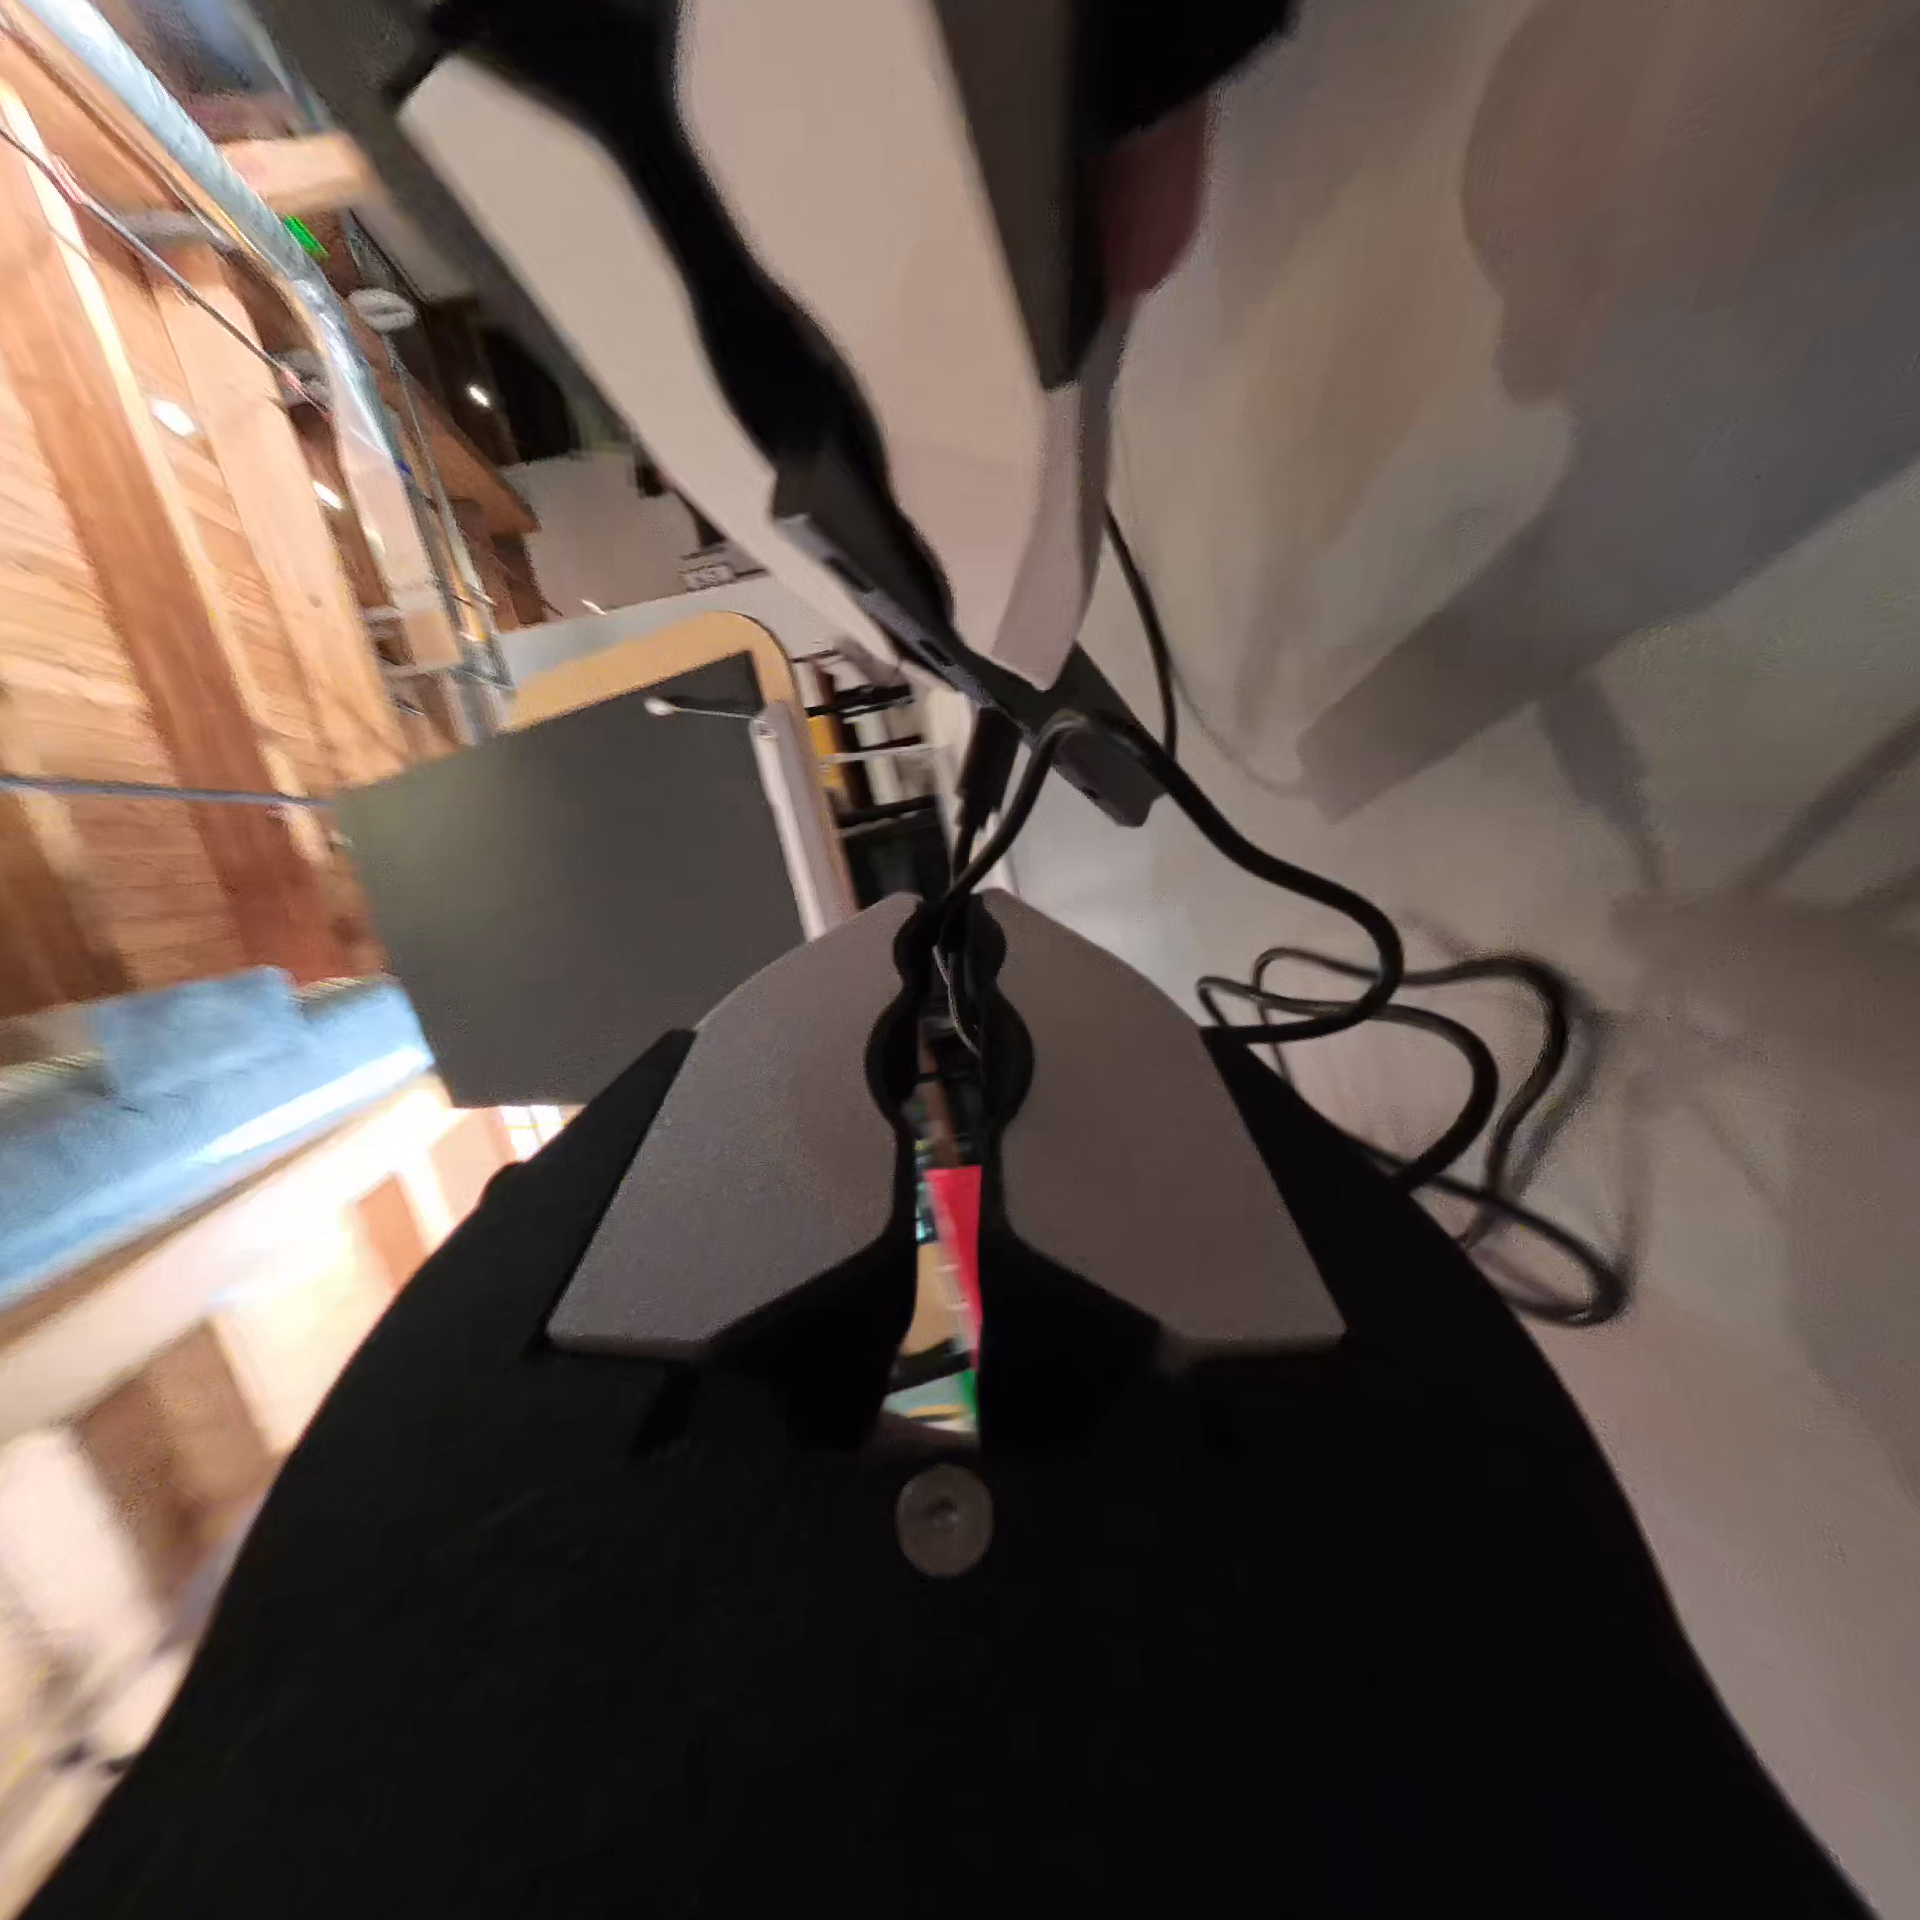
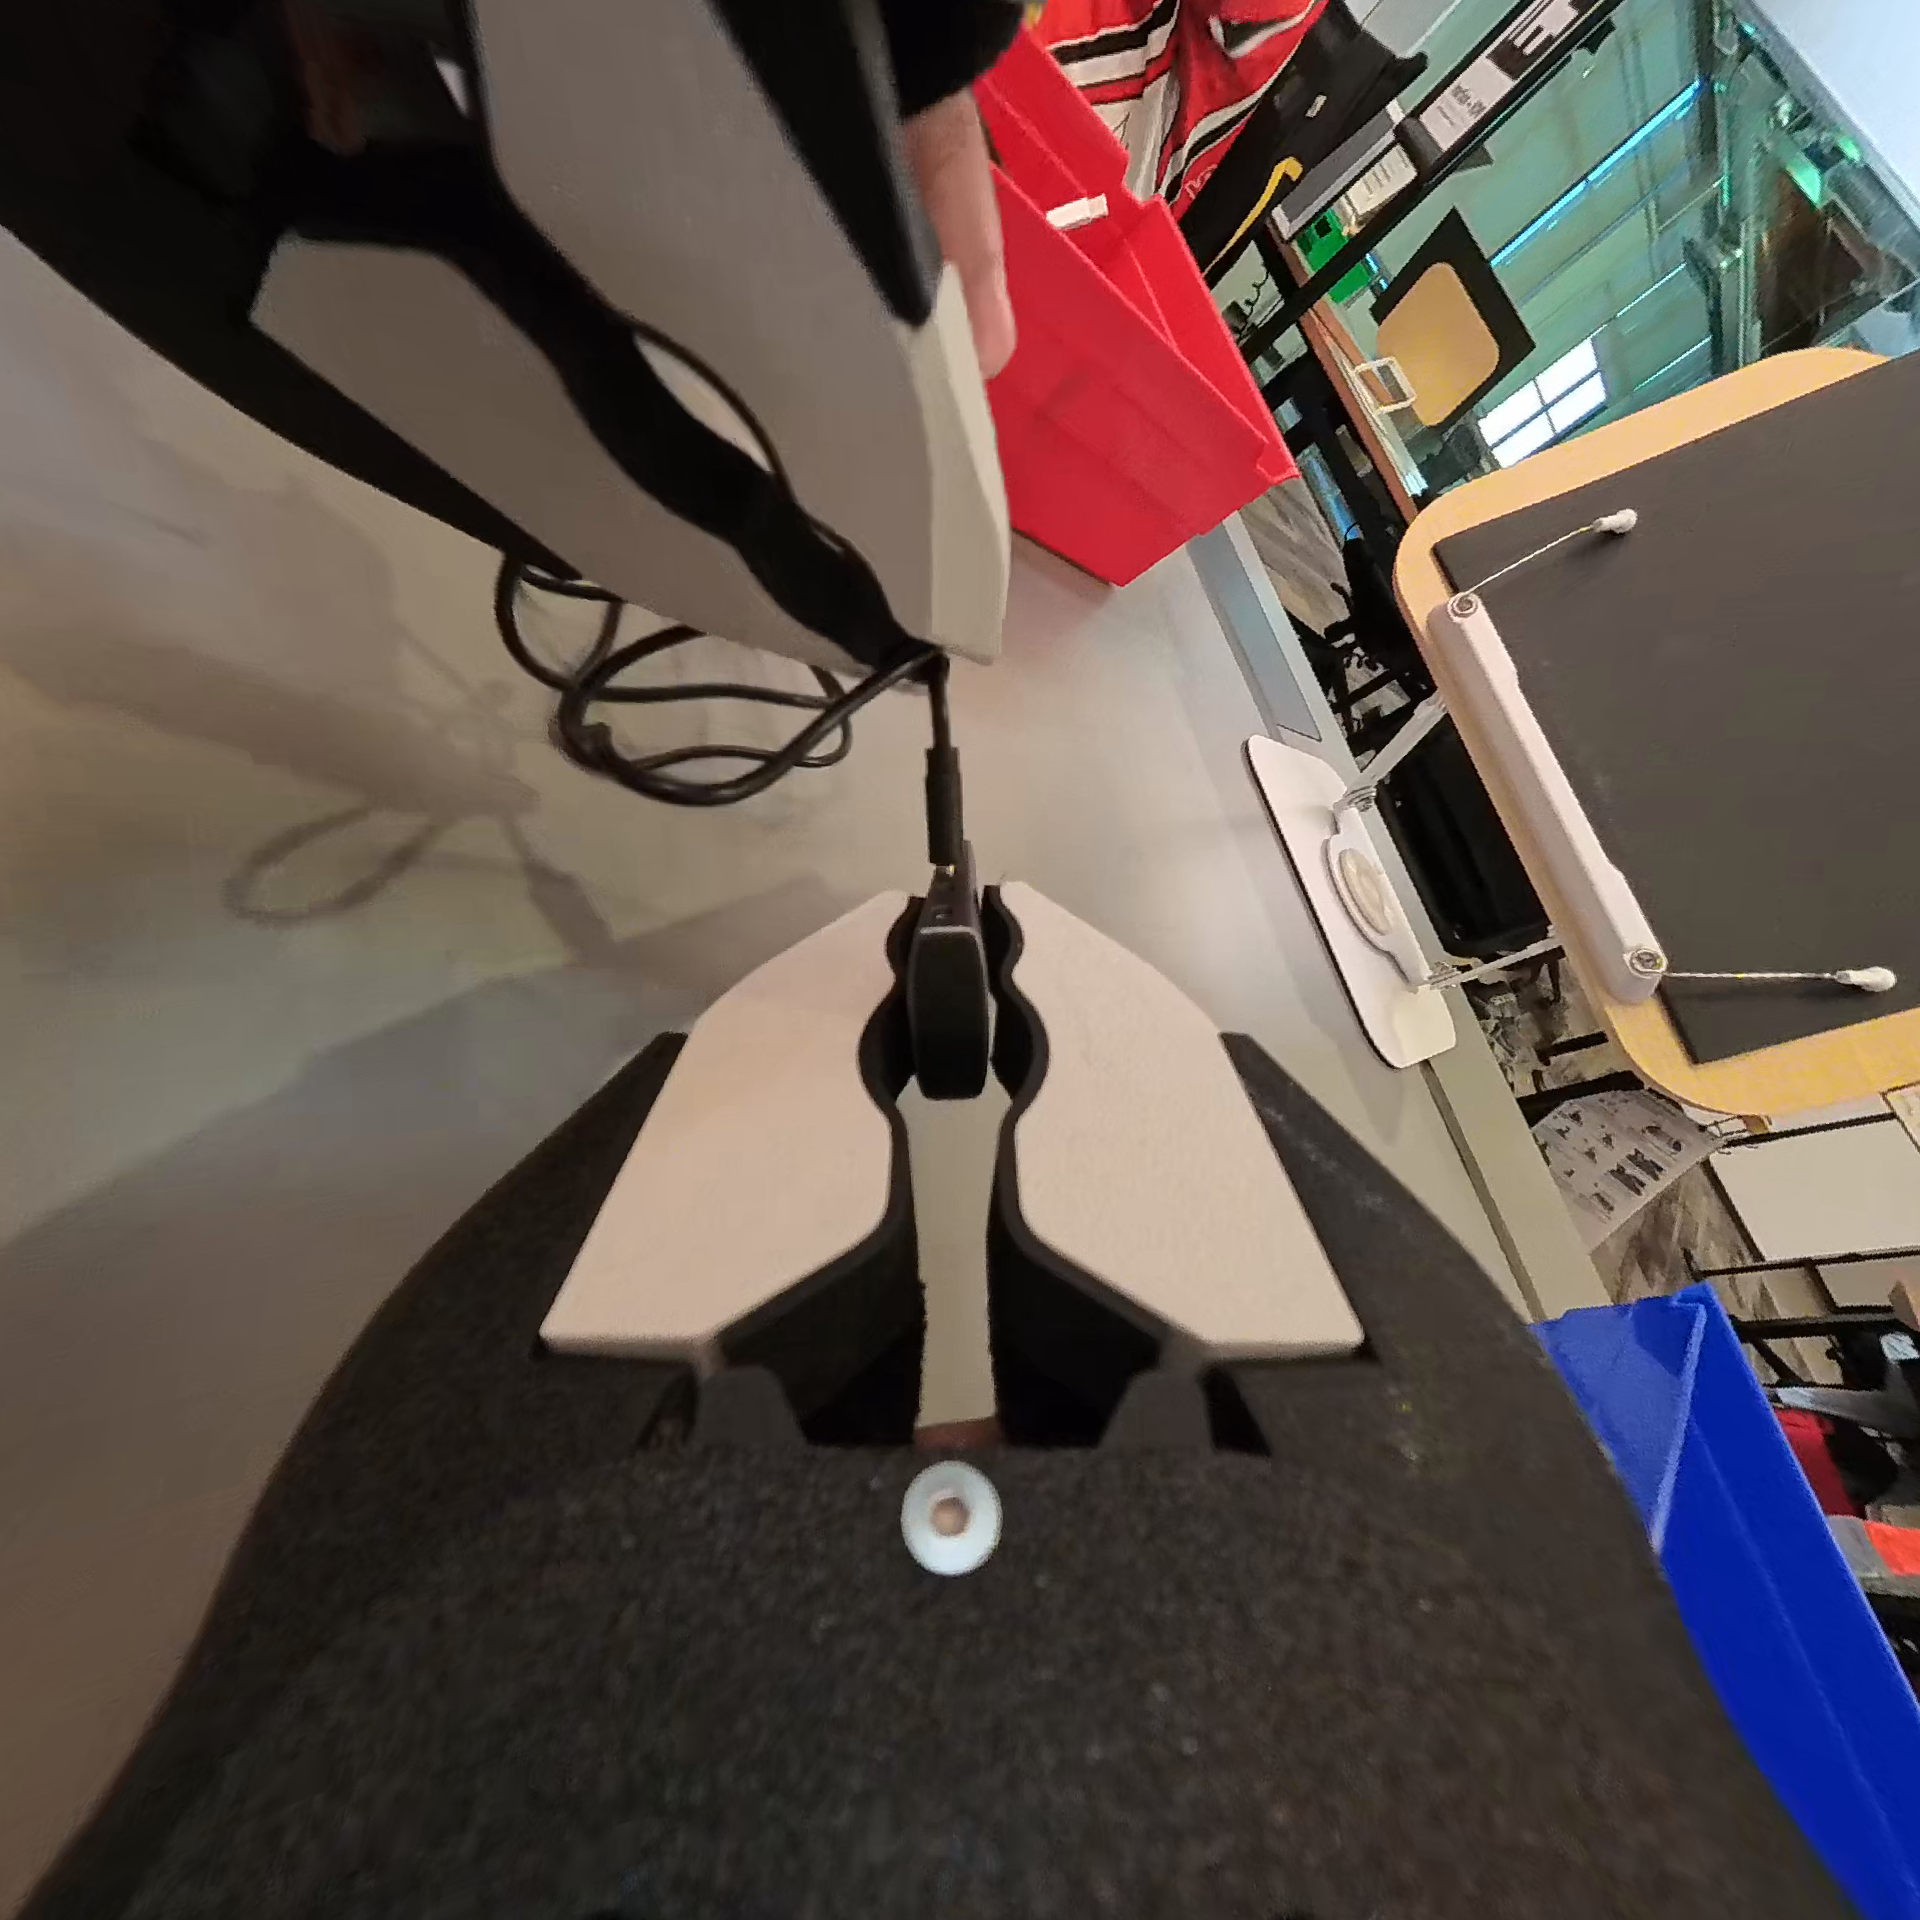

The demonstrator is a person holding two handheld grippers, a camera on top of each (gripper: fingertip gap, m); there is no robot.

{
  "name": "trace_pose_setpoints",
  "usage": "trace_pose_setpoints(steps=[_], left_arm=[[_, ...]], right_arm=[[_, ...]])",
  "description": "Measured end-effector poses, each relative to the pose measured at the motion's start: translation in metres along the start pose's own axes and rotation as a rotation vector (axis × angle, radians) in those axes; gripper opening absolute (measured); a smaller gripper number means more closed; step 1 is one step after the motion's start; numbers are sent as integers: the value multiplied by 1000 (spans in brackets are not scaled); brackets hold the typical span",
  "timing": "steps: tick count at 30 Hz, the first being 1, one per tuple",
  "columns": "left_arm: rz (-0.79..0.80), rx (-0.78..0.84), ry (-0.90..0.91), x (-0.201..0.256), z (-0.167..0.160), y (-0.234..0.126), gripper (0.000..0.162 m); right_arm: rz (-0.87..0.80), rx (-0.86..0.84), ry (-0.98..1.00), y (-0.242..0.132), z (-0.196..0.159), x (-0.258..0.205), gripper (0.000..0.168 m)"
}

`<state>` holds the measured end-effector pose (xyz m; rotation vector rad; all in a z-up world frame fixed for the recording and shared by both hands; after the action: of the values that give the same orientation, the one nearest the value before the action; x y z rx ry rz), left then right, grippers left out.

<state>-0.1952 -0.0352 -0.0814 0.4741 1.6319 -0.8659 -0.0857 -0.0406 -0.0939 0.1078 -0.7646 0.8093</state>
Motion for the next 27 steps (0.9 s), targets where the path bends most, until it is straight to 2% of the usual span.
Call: trace_pose_setpoints(steps=[5, 8, 11, 18, 20, 27], left_arm=[[-169, 183, -684, -12, -9, -1, 8], [-299, 316, -1087, -23, -19, -2, 16], [-382, 372, -1333, -26, -32, 1, 21], [-456, 493, -1537, -21, -34, 6, 14], [-464, 523, -1540, -22, -33, 5, 5], [-458, 567, -1545, -19, -30, 5, 5]], right_arm=[[-14, 4, -84, -2, 0, 2, 10], [-46, 7, -157, -4, 1, 3, 10], [-77, 26, -206, -7, 3, 6, 10], [-86, 53, -243, -9, 8, 5, 10], [-87, 50, -240, -9, 9, 5, 10], [-83, 56, -225, -8, 7, 4, 10]])
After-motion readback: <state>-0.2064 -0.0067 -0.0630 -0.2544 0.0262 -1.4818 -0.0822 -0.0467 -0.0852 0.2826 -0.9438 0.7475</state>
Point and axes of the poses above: each gripper's, where its closed fingertips meet, y out along the fingers, z out of its top, x = y × z across the jaws, the point moved 7 cm from there along -y, back along the fingers, and after that the axes turned 12 degrees about x, right-handed, at the moved point
